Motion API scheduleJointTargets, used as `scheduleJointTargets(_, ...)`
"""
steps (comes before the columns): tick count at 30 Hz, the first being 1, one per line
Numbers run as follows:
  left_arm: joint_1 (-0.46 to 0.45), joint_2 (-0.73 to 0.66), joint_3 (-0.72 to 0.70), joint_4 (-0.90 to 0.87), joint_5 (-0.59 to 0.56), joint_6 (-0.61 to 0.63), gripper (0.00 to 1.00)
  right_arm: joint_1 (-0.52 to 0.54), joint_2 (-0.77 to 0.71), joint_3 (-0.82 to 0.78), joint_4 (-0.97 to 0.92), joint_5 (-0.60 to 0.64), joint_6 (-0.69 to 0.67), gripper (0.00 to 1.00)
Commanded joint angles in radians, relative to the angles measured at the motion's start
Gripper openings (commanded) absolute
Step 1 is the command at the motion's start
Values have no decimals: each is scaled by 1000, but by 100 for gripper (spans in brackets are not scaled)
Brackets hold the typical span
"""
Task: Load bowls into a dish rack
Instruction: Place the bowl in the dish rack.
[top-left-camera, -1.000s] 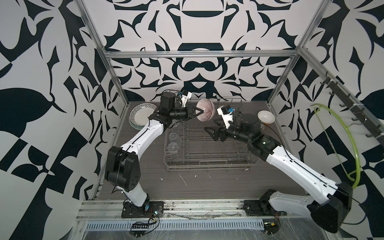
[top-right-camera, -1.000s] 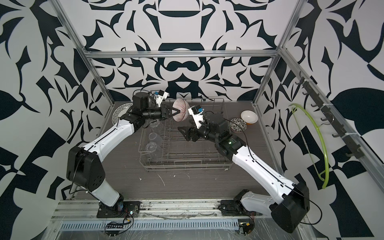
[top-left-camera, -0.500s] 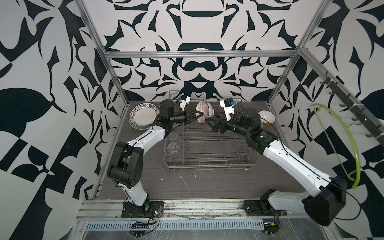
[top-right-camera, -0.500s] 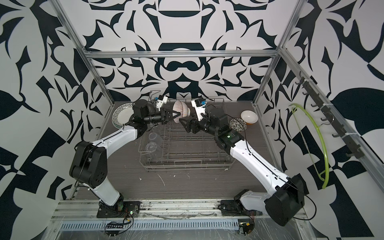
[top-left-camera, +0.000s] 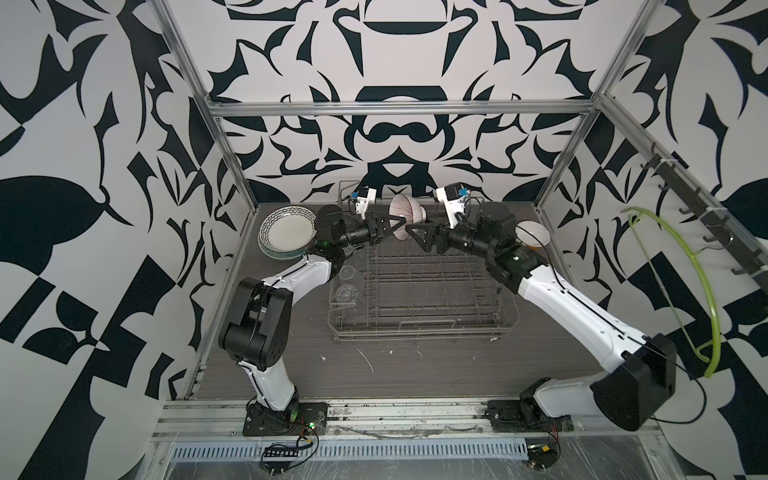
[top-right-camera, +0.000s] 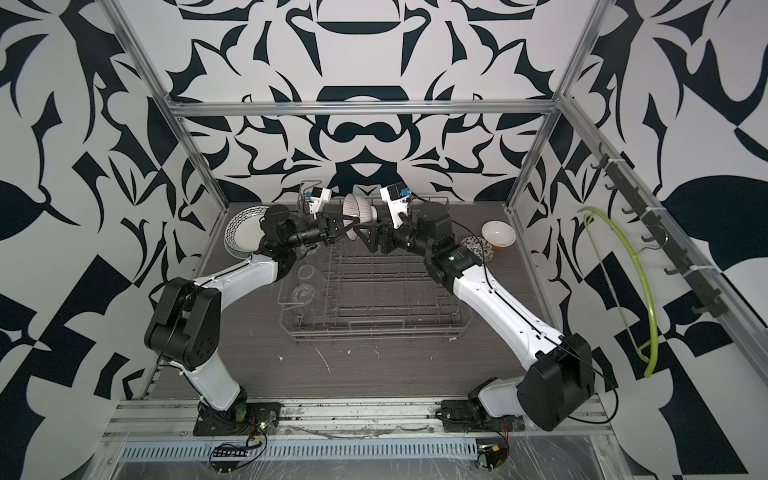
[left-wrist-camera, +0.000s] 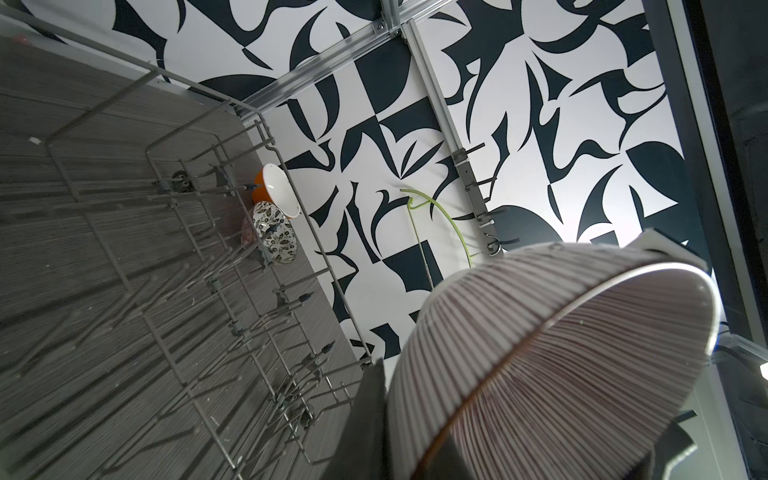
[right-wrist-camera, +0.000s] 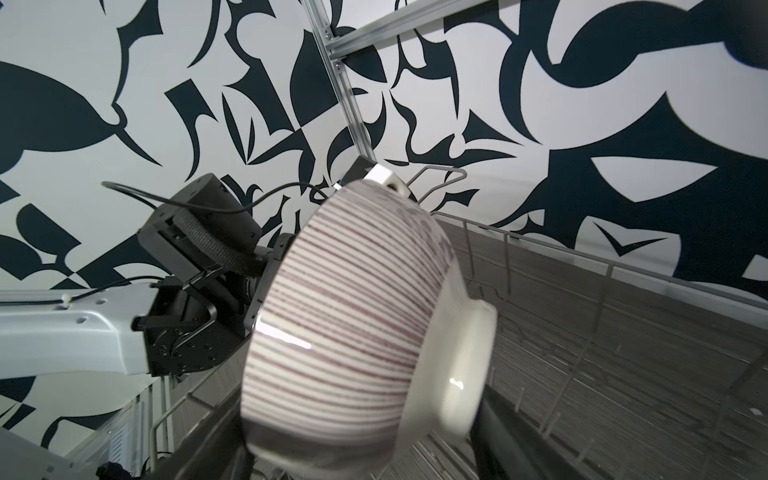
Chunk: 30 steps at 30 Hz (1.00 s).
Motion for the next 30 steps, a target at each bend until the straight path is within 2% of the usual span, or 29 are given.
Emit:
scheduleJointTargets(1, -52, 22, 3, 66, 18, 24, 0, -13, 31, 55, 40, 0, 32, 82)
scheduleJointTargets(5, -67, 26, 16, 8, 8, 66, 0, -13, 62, 71, 48, -15, 46, 81)
scheduleJointTargets(12, -72, 61, 32, 10, -1, 64, 0, -13, 86, 99, 57, -32, 62, 78)
scheduleJointTargets(16, -74, 92, 46, 11, -2, 58, 0, -12, 108, 110, 63, -58, 77, 64)
scheduleJointTargets(19, -74, 105, 47, 7, -2, 61, 0, -12, 114, 103, 70, -62, 85, 47)
scheduleJointTargets(24, -71, 103, 50, -37, -1, 95, 0, -13, 110, 91, 67, -42, 88, 28)
scheduleJointTargets(27, -71, 90, 49, -83, -4, 129, 2, -13, 95, 79, 60, -18, 84, 27)
scheduleJointTargets(30, -65, 72, 50, -138, -6, 163, 9, -13, 80, 75, 39, 2, 74, 25)
